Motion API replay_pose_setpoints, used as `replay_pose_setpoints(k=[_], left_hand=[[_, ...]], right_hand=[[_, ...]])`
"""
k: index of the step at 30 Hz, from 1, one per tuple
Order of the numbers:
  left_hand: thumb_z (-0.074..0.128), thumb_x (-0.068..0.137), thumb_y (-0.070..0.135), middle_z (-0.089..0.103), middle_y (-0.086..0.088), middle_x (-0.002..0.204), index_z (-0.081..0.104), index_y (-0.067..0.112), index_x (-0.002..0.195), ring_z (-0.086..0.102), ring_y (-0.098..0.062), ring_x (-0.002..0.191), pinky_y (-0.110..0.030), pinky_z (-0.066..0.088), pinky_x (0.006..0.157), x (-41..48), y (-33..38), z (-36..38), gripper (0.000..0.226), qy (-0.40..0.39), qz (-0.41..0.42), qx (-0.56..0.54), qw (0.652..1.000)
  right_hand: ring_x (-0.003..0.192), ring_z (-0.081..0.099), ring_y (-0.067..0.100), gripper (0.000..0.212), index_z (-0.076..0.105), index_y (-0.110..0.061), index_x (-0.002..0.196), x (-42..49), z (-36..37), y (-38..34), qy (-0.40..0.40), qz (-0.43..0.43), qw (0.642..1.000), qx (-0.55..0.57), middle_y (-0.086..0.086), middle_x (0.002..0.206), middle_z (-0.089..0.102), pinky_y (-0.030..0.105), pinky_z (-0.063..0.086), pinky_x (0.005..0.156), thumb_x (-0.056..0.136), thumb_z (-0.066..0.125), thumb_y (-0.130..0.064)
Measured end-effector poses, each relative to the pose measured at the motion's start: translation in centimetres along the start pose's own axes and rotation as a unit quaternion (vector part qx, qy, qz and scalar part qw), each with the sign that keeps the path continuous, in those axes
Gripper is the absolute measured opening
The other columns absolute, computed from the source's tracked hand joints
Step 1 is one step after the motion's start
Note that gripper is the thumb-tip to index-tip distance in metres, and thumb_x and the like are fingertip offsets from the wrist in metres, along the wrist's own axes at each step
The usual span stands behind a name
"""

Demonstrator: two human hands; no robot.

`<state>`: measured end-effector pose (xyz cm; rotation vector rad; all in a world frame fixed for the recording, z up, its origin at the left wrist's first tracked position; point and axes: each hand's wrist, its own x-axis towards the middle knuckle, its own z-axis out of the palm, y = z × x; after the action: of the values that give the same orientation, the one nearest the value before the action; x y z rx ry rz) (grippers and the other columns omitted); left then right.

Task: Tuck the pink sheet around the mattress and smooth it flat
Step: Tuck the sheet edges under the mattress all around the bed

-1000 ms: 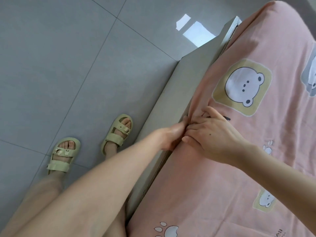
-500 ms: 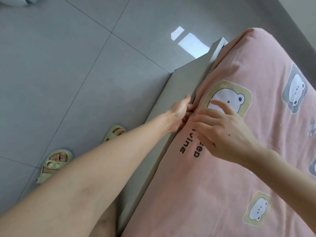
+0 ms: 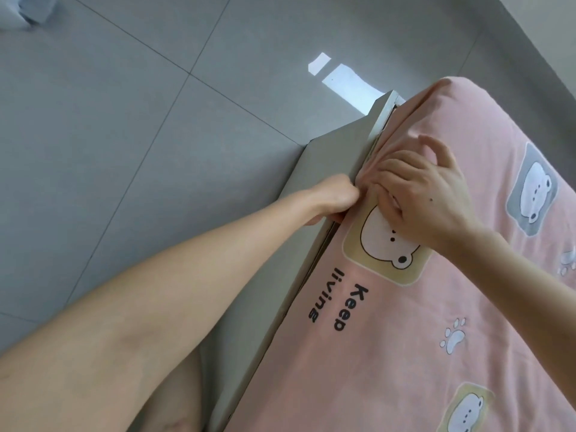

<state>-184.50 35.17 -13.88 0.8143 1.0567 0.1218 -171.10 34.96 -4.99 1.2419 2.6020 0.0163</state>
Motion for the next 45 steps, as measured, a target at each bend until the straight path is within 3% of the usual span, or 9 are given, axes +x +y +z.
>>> replay_pose_setpoints(k=[9,17,25,28,30,33,36,41,45], left_hand=[[0.049,0.095,0.015,0.060,-0.007,0.077,0.065,0.006,0.100,0.058,-0.026,0.076,-0.044,0.055,0.078,1.8,1.2,-0.2,0.018,0.098,0.073,-0.014,0.992],[0.054,0.089,0.000,0.058,-0.001,0.056,0.063,0.009,0.073,0.053,-0.010,0.047,-0.017,0.050,0.047,3.0,3.0,-1.3,0.021,0.043,-0.012,-0.072,0.996],[0.041,0.076,-0.006,0.035,-0.001,0.052,0.037,0.013,0.046,0.032,-0.019,0.054,-0.027,0.022,0.044,4.1,4.4,0.6,0.036,0.156,0.054,0.118,0.979],[0.041,0.083,-0.004,0.063,-0.014,0.079,0.039,0.013,0.055,0.041,-0.011,0.104,-0.027,0.026,0.050,4.9,5.0,1.1,0.032,0.212,0.026,0.128,0.969],[0.038,0.087,-0.004,0.063,-0.015,0.102,0.053,0.007,0.071,0.059,-0.023,0.084,-0.026,0.032,0.057,5.3,5.5,0.9,0.024,0.218,-0.018,0.110,0.970],[0.042,0.087,-0.001,0.059,-0.012,0.084,0.059,0.002,0.090,0.055,-0.022,0.068,-0.027,0.047,0.059,5.6,6.3,-0.2,0.017,0.142,-0.062,-0.025,0.988],[0.030,0.091,0.007,0.039,-0.003,0.061,0.043,0.012,0.063,0.035,-0.014,0.048,-0.022,0.035,0.053,4.7,6.4,-2.1,0.032,0.004,-0.120,-0.217,0.969],[0.027,0.097,0.020,0.051,-0.007,0.066,0.051,0.014,0.079,0.050,-0.021,0.062,-0.031,0.051,0.066,3.0,5.4,-2.5,0.030,0.027,-0.073,-0.187,0.979],[0.034,0.099,0.014,0.060,-0.013,0.110,0.051,0.005,0.121,0.063,-0.030,0.088,-0.037,0.056,0.075,0.9,4.7,-3.6,0.030,0.125,-0.020,-0.216,0.968]], right_hand=[[0.105,0.063,0.023,0.023,0.070,-0.010,0.092,1.1,0.4,3.4,0.042,-0.009,0.998,0.034,0.002,0.103,0.070,0.046,0.024,0.111,0.088,0.047,-0.015],[0.098,0.064,0.025,0.021,0.069,-0.010,0.089,1.6,1.8,3.8,0.094,0.035,0.993,0.054,0.000,0.096,0.071,0.044,0.028,0.106,0.089,0.049,-0.012],[0.094,0.065,0.024,0.027,0.070,-0.010,0.084,1.3,2.5,3.9,0.167,0.050,0.982,0.073,-0.001,0.092,0.071,0.043,0.029,0.106,0.093,0.045,-0.014],[0.092,0.065,0.023,0.024,0.069,-0.010,0.079,1.4,4.0,3.4,0.206,0.067,0.974,0.068,-0.001,0.089,0.072,0.043,0.029,0.105,0.091,0.048,-0.012],[0.090,0.065,0.024,0.022,0.068,-0.009,0.077,1.7,5.1,3.2,0.220,0.069,0.971,0.066,0.000,0.088,0.071,0.045,0.031,0.103,0.088,0.049,-0.010],[0.089,0.065,0.026,0.021,0.067,-0.007,0.078,1.9,5.8,3.2,0.228,0.070,0.970,0.053,0.001,0.087,0.071,0.045,0.032,0.102,0.087,0.048,-0.010],[0.090,0.063,0.027,0.022,0.065,-0.007,0.079,2.0,6.2,3.2,0.206,0.075,0.975,0.038,0.002,0.088,0.069,0.046,0.030,0.104,0.087,0.045,-0.012],[0.096,0.059,0.026,0.031,0.066,-0.010,0.080,2.7,5.7,2.9,0.106,0.100,0.989,0.000,0.000,0.090,0.068,0.046,0.020,0.112,0.091,0.039,-0.022],[0.108,0.058,0.021,0.037,0.072,-0.014,0.086,3.2,4.4,2.3,0.046,0.124,0.989,0.068,-0.002,0.100,0.070,0.048,0.010,0.115,0.092,0.040,-0.031]])
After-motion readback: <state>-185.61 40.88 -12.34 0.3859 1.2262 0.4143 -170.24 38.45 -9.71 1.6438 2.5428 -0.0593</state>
